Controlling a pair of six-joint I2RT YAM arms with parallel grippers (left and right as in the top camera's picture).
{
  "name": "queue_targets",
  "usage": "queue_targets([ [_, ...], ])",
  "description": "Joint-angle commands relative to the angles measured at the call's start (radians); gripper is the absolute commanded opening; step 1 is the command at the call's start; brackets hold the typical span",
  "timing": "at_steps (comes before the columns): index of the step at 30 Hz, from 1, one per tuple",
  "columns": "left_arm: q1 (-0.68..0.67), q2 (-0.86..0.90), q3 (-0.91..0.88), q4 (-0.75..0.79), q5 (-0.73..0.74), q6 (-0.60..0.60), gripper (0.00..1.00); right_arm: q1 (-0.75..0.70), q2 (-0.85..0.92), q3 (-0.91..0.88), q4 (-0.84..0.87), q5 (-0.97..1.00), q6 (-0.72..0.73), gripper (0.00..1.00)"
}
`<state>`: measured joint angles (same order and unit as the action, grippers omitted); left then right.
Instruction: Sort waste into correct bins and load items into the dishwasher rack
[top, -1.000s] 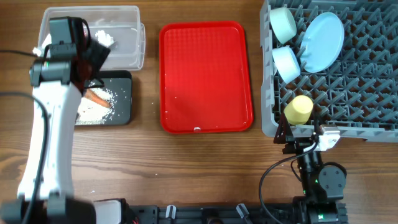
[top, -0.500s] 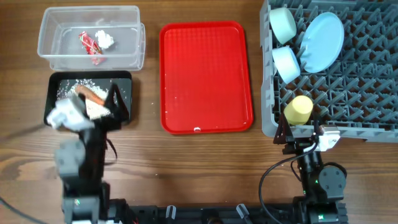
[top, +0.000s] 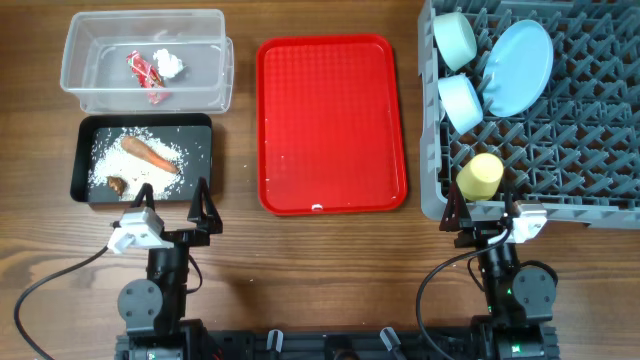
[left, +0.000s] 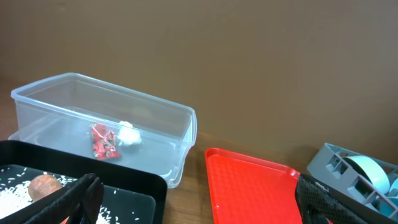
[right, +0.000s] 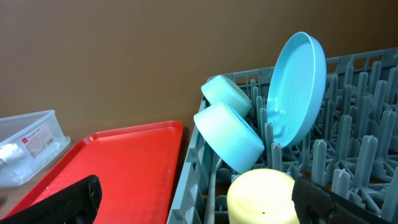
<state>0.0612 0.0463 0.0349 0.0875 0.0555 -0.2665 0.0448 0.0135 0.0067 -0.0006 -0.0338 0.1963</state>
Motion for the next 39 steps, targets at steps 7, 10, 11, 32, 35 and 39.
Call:
queue_targets([
  [7,0.001,-0.044,-0.029,-0.163,0.016,0.023,1.0,0.003,-0.009,-0.002,0.002,-0.016,-0.01,1.0],
  [10,-0.001,-0.044,-0.029,-0.16,0.015,0.024,1.0,0.003,-0.009,-0.002,0.002,-0.016,-0.01,1.0],
  [11,-0.001,-0.044,-0.029,-0.16,0.015,0.024,1.0,0.003,-0.009,-0.002,0.002,-0.016,-0.01,0.99],
  [32,-0.001,-0.043,-0.029,-0.16,0.015,0.024,1.0,0.003,-0.009,-0.002,0.002,-0.016,-0.01,1.0],
  [35,-0.001,-0.043,-0.029,-0.16,0.015,0.024,1.0,0.003,-0.009,-0.002,0.002,-0.016,-0.01,1.0],
  [39,-0.001,-0.043,-0.029,-0.16,0.015,0.024,1.0,0.003,-0.009,-0.002,0.002,-0.016,-0.01,1.0],
])
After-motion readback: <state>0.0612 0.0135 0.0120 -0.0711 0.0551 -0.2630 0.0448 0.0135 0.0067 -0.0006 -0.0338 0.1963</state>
